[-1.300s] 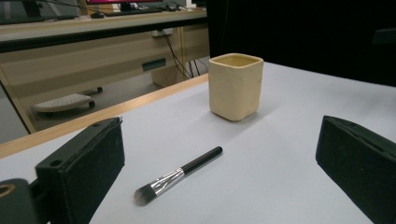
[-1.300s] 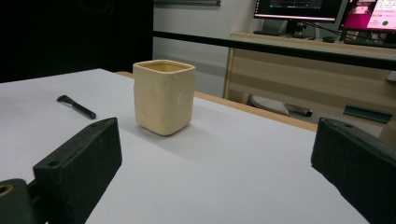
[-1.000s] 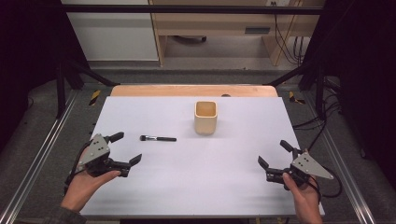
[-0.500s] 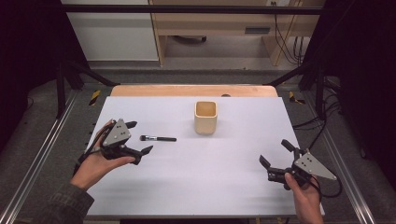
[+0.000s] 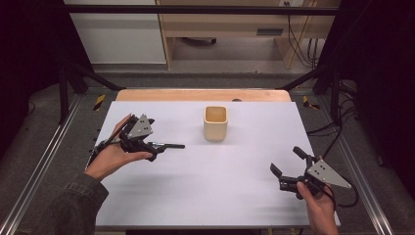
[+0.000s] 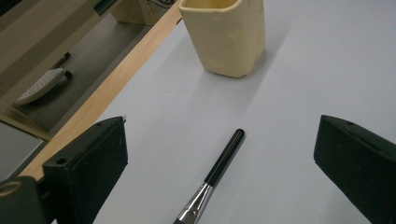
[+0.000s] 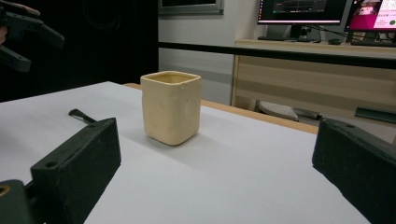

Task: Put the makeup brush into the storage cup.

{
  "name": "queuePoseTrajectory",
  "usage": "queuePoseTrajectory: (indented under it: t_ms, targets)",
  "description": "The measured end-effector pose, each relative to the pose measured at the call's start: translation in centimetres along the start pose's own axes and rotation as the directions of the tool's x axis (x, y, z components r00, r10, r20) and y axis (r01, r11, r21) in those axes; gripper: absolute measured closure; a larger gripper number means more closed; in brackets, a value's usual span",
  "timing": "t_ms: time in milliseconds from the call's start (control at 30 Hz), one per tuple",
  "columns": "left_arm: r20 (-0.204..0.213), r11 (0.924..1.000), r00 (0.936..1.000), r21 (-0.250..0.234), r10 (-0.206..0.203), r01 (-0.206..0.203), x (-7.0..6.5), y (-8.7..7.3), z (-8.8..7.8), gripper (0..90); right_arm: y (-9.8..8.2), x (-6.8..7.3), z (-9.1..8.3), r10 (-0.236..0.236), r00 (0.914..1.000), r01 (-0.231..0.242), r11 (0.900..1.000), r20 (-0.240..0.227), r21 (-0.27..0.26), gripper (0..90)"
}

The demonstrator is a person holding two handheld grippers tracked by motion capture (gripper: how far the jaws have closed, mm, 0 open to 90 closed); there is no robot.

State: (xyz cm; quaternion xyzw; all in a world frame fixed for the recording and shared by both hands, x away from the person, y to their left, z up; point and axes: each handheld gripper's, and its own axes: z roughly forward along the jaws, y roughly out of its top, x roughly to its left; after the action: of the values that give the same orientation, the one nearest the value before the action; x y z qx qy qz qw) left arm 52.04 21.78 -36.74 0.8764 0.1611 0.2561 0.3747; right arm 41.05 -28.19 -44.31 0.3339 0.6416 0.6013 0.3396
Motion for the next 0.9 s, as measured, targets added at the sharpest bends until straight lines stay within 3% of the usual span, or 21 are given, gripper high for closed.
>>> queuePoseTrajectory:
  t_ms: [267, 467, 900]
  targets:
    - [0.013, 0.999, 0.9994, 0.03, 0.032, -0.032, 1.3, 0.6, 0.7, 2.5, -0.1, 0.1, 0.1, 0.007, 1.0, -0.007, 1.0, 0.001, 0.006, 1.7]
    - [0.026, 0.9986, 0.9992, 0.042, 0.032, -0.033, 2.0, 0.4, 1.6, 3.0, -0.1, 0.2, 0.2, -0.001, 1.0, 0.001, 1.0, -0.006, 0.009, 1.6]
    - [0.052, 0.9884, 0.9951, 0.123, 0.084, -0.09, 3.0, -0.2, 3.1, 3.4, -0.1, 0.4, 0.3, -0.004, 0.9999, 0.004, 1.0, -0.015, 0.012, 1.6]
